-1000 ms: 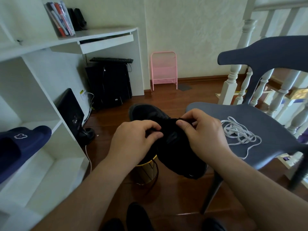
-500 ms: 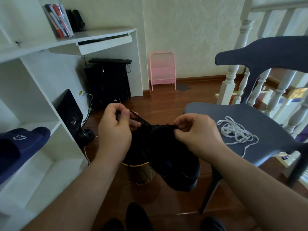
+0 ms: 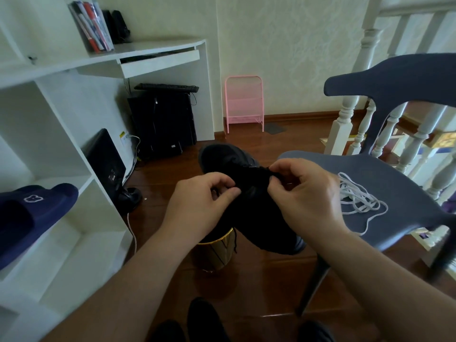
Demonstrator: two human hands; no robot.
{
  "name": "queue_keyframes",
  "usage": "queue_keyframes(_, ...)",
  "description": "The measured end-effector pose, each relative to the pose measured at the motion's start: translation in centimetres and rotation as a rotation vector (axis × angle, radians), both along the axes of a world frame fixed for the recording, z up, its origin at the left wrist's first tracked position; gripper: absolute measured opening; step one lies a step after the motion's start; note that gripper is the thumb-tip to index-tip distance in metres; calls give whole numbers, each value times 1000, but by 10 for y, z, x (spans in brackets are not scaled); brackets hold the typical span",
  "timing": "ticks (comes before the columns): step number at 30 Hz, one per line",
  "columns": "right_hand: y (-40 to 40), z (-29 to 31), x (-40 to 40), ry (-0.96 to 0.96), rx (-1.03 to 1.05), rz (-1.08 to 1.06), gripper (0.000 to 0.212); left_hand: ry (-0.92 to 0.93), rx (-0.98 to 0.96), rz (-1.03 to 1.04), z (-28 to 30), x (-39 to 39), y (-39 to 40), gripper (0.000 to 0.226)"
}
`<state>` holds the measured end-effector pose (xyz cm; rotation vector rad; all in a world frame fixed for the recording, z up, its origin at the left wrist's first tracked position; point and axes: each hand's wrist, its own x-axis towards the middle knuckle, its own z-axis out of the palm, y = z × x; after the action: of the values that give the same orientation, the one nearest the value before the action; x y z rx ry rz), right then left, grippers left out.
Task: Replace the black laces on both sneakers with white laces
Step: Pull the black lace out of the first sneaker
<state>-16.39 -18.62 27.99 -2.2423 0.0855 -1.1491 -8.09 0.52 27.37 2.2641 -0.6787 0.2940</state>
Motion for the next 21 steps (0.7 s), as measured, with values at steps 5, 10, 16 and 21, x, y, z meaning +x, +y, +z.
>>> queue_keyframes(5,0,-5,2,-17,-40,12,15,-112,199,23,1,2,-2,9)
queue_keyframes(10,1,-6,3,4,-50,-4,16,-52,381,-28,0,-1,-9,35)
queue_keyframes(16,-2,-9,3,44,-86,5,17,-78,380,6,-5,-2,-15,20)
queue_keyframes(21,-3,-6,3,58,2,-5,17,-93,274,65,4,-4,-12,20)
